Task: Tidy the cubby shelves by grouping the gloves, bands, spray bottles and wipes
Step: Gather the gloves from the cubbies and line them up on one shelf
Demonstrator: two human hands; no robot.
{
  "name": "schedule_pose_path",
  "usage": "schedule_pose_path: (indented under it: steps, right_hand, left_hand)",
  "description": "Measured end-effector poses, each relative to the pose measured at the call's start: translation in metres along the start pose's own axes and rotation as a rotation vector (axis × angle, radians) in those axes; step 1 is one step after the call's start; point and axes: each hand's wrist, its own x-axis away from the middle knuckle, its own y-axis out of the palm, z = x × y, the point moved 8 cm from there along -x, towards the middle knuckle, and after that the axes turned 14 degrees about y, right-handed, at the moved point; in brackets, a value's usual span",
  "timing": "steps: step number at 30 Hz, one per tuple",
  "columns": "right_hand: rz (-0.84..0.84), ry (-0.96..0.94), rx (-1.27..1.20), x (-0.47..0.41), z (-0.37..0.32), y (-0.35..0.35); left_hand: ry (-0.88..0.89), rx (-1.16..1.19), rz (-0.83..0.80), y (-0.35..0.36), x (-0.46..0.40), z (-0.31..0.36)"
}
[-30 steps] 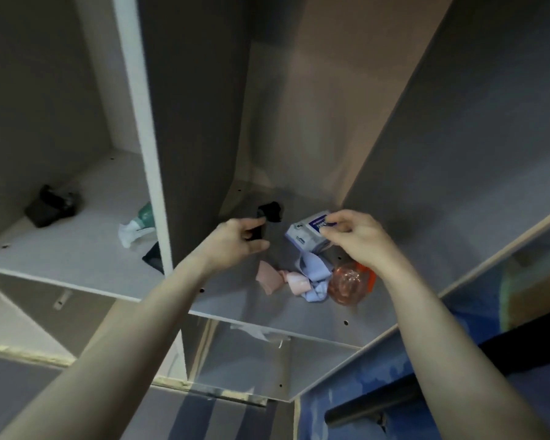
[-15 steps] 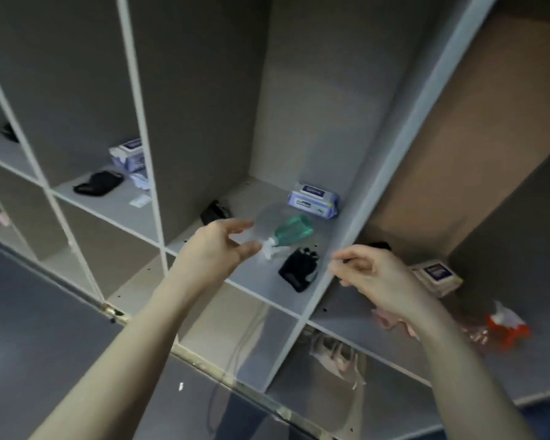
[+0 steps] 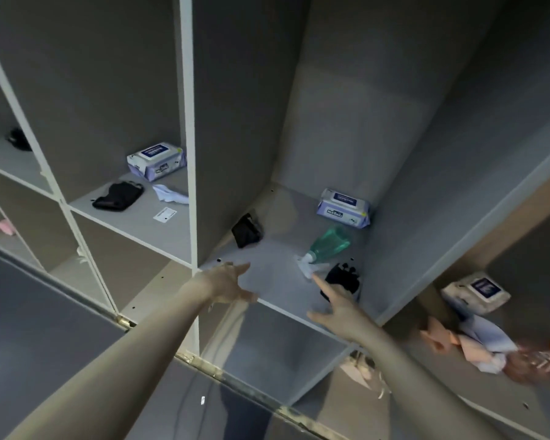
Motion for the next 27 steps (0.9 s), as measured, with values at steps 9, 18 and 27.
schedule_pose_path:
  steps: [9, 18, 27]
  right_hand:
    - [0.096, 0.024, 0.303, -0.093, -0.005, 0.013]
    - [0.011, 0.135, 0.526, -0.151, -0.008, 0.013]
    - [0.139, 0.117, 0.779, -0.172, -0.024, 0.017]
  left_hand:
    - [0.115, -0.001, -0.036, 0.015, -0.083, -0.048]
    - [0.111, -0.284, -0.204, 0.033, -0.143, -0.092]
    - [0.13, -0.366, -0.407, 0.044, -0.159, -0.1]
